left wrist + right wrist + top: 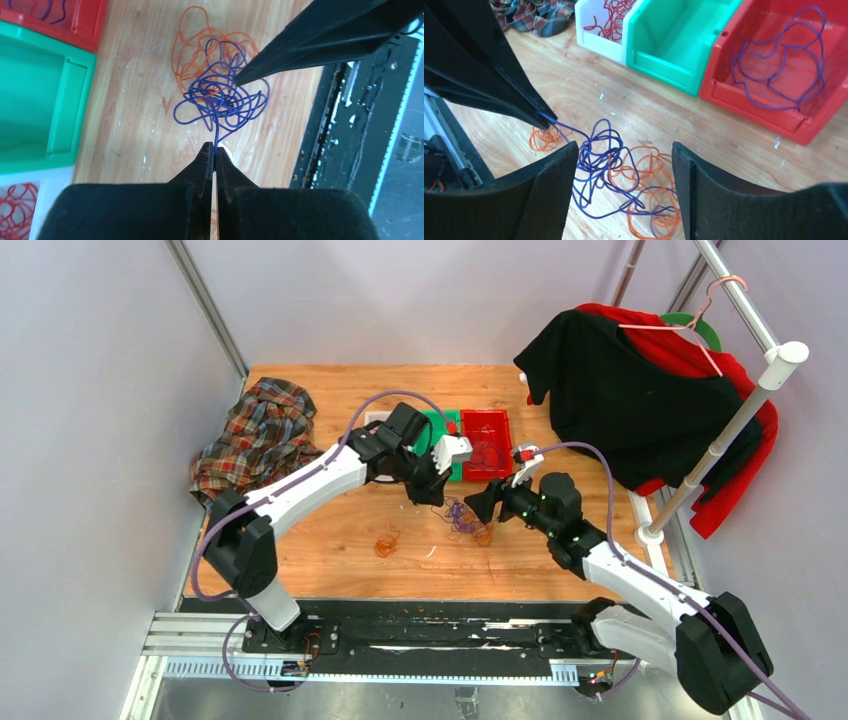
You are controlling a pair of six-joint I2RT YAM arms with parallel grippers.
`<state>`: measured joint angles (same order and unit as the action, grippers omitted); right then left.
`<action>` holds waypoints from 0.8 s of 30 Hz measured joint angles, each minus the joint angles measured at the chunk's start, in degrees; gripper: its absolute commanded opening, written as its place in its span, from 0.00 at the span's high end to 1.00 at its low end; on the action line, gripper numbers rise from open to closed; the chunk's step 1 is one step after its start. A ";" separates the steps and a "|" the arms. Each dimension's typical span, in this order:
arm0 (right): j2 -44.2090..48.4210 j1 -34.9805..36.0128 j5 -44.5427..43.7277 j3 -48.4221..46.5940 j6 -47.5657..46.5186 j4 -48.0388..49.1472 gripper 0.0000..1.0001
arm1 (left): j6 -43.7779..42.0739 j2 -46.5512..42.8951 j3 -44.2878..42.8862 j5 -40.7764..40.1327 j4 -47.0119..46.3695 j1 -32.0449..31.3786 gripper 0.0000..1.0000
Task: Untangle the cables
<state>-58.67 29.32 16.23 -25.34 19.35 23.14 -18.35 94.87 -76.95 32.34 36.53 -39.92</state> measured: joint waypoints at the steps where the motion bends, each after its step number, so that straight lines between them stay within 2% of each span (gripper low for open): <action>1: 0.24 1.44 -0.22 0.04 -0.98 0.39 0.32 | 0.02 -1.07 -0.13 -0.02 0.98 0.04 0.99; 6: 0.59 9.09 -3.06 -0.20 -5.62 2.34 0.32 | 0.22 -5.14 -2.34 -0.02 6.60 0.09 0.99; 10: -0.96 12.39 -5.20 -1.46 -7.21 2.73 0.32 | 0.87 -7.21 -3.43 -0.07 8.79 0.11 0.99; 24: -10.69 15.45 -10.38 -4.22 -5.81 12.02 0.32 | 0.98 -9.57 -5.38 -1.73 13.42 -0.20 0.99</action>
<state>-69.36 44.77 5.85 -29.56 13.54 35.16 -17.37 85.30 -82.32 30.61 49.95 -40.12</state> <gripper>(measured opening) 0.683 0.019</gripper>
